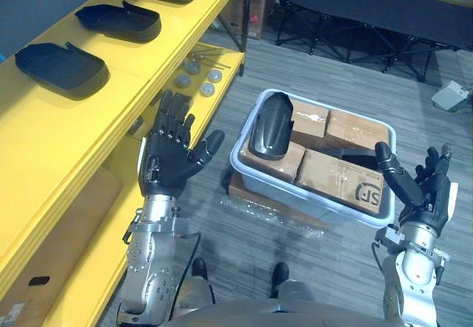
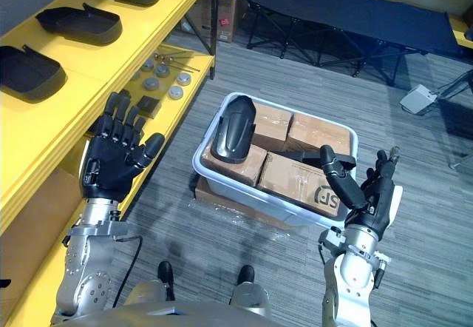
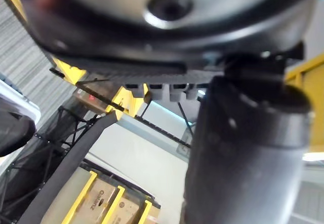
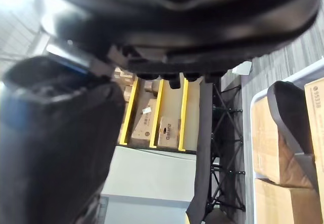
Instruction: Walk over and take three plastic housings, then place them on the shelf
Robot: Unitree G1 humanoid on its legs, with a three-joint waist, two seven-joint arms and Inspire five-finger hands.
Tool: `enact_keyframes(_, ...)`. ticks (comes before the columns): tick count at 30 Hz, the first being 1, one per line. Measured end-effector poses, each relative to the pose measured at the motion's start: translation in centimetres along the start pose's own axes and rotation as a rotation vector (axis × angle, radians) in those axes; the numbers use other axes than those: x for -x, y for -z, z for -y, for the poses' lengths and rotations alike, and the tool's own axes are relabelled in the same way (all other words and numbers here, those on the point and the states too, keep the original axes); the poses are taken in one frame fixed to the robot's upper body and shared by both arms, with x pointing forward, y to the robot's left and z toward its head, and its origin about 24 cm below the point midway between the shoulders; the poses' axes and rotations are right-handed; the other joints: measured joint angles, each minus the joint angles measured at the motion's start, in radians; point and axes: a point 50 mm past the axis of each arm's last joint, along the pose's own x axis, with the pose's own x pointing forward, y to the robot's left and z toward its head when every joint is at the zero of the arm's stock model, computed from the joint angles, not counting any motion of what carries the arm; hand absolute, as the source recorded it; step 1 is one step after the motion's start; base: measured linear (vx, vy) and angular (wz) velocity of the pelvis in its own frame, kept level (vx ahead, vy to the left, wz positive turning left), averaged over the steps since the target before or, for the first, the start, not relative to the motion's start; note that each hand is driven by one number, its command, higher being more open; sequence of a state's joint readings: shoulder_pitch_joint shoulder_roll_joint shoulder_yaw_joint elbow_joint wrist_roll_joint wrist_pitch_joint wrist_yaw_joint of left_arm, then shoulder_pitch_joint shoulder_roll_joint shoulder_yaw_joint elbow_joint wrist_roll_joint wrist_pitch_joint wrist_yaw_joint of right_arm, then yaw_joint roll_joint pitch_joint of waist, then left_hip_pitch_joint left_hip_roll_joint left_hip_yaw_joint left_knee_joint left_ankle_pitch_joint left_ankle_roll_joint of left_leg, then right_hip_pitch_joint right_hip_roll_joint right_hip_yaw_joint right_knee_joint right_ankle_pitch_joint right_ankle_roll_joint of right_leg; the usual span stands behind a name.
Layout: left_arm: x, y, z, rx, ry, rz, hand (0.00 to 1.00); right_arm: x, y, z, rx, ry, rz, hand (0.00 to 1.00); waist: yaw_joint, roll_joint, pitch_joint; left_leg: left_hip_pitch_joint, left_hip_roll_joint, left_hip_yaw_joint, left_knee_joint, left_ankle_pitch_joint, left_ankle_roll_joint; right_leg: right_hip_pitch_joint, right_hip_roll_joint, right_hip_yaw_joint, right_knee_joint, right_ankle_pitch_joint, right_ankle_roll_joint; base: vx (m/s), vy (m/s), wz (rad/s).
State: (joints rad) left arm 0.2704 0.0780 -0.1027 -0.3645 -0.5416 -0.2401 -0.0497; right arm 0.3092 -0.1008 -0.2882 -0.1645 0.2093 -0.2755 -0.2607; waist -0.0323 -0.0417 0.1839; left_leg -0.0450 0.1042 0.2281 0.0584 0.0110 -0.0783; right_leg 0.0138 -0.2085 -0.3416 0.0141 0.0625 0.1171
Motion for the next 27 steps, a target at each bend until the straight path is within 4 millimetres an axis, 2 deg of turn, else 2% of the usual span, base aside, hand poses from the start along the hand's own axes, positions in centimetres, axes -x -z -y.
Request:
enact_keyframes(4, -0.3, 0.0, 0.4, 0.009, 0.012, 0.004, 1.00, 0.4, -0.3, 0.0, -0.010, -0.021, 0.027, 1.00, -0.001, 0.005, -0.007, 0.021, -0.007, 0.015, -0.040, 0.016, 0.000, -0.008, 0.001, 0.019, 0.000, 0.000, 0.000, 0.00, 0.011, -0.11)
enact_keyframes(5, -1.3, -0.4, 1.3, 0.028, 0.035, 0.055, 1.00, 1.7, 0.5, -0.9, -0.070, -0.104, -0.024, 1.00, -0.026, 0.052, -0.060, 0.071, -0.024, 0.024, -0.143, 0.073, 0.003, -0.011, 0.001, 0.029, -0.001, 0.002, 0.003, 0.00, 0.000, 0.00)
enact_keyframes(12, -1.2, -0.5, 0.9, 0.021, 0.016, 0.060, 1.00, 1.7, 0.5, -1.0, -0.070, -0.119, -0.025, 1.00, -0.025, 0.052, -0.060, 0.071, -0.022, 0.038, -0.142, 0.072, 0.002, -0.020, 0.003, 0.042, -0.002, 0.002, 0.002, 0.00, 0.000, -0.05)
enact_keyframes(18, 0.7, -1.1, -2.1, 0.011, -0.144, 0.066, 1.00, 1.7, 0.5, -1.3, -0.072, -0.159, -0.025, 1.00, -0.025, 0.046, -0.055, 0.064, -0.022, 0.061, -0.132, 0.060, 0.003, -0.046, 0.003, 0.056, 0.010, 0.000, -0.002, 0.01, -0.003, -0.13)
enact_keyframes(21, 1.8, -1.8, -4.0, 0.026, -0.243, 0.089, 1.00, 2.0, 0.9, -2.4, -0.065, -0.218, -0.056, 1.00, -0.014, 0.031, -0.034, 0.045, -0.020, 0.060, -0.064, 0.015, 0.015, -0.105, -0.020, 0.036, 0.140, -0.025, -0.042, -0.01, 0.001, -0.17)
enact_keyframes(23, 2.0, -2.2, -4.6, 0.060, -0.266, 0.110, 1.00, 2.3, 1.1, -3.2, -0.074, -0.250, -0.075, 1.00, -0.010, 0.021, 0.005, 0.058, -0.020, 0.066, -0.026, -0.023, 0.022, -0.177, -0.071, -0.020, 0.350, -0.034, -0.073, -0.10, 0.034, -0.15)
enact_keyframes(24, 2.1, -2.3, -4.7, 0.055, -0.270, 0.113, 1.00, 2.3, 1.1, -3.4, -0.078, -0.255, -0.076, 1.00, -0.008, 0.018, 0.014, 0.064, -0.016, 0.068, -0.030, -0.026, 0.026, -0.199, -0.085, -0.025, 0.397, -0.025, -0.090, -0.11, 0.047, -0.15)
enact_keyframes(25, 2.1, -2.4, -4.7, 0.049, -0.268, 0.114, 1.00, 2.4, 1.2, -3.4, -0.081, -0.251, -0.079, 1.00, -0.001, 0.017, 0.025, 0.076, -0.017, 0.066, -0.048, -0.026, 0.029, -0.226, -0.093, -0.025, 0.446, 0.011, -0.116, -0.06, 0.065, -0.01)
enact_keyframes(26, 2.1, -2.6, -4.7, 0.038, -0.256, 0.114, 1.00, 2.4, 1.3, -3.3, -0.089, -0.234, -0.082, 1.00, -0.003, 0.011, 0.035, 0.090, -0.024, 0.049, -0.080, -0.022, 0.038, -0.234, -0.096, -0.024, 0.449, 0.045, -0.102, -0.01, 0.071, 0.07)
enact_keyframes(27, 2.0, -2.7, -4.7, 0.034, -0.250, 0.118, 1.00, 2.4, 1.2, -3.3, -0.095, -0.227, -0.080, 1.00, -0.005, 0.008, 0.042, 0.094, -0.025, 0.039, -0.088, -0.013, 0.050, -0.236, -0.098, -0.024, 0.450, 0.051, -0.099, 0.00, 0.061, 0.17)
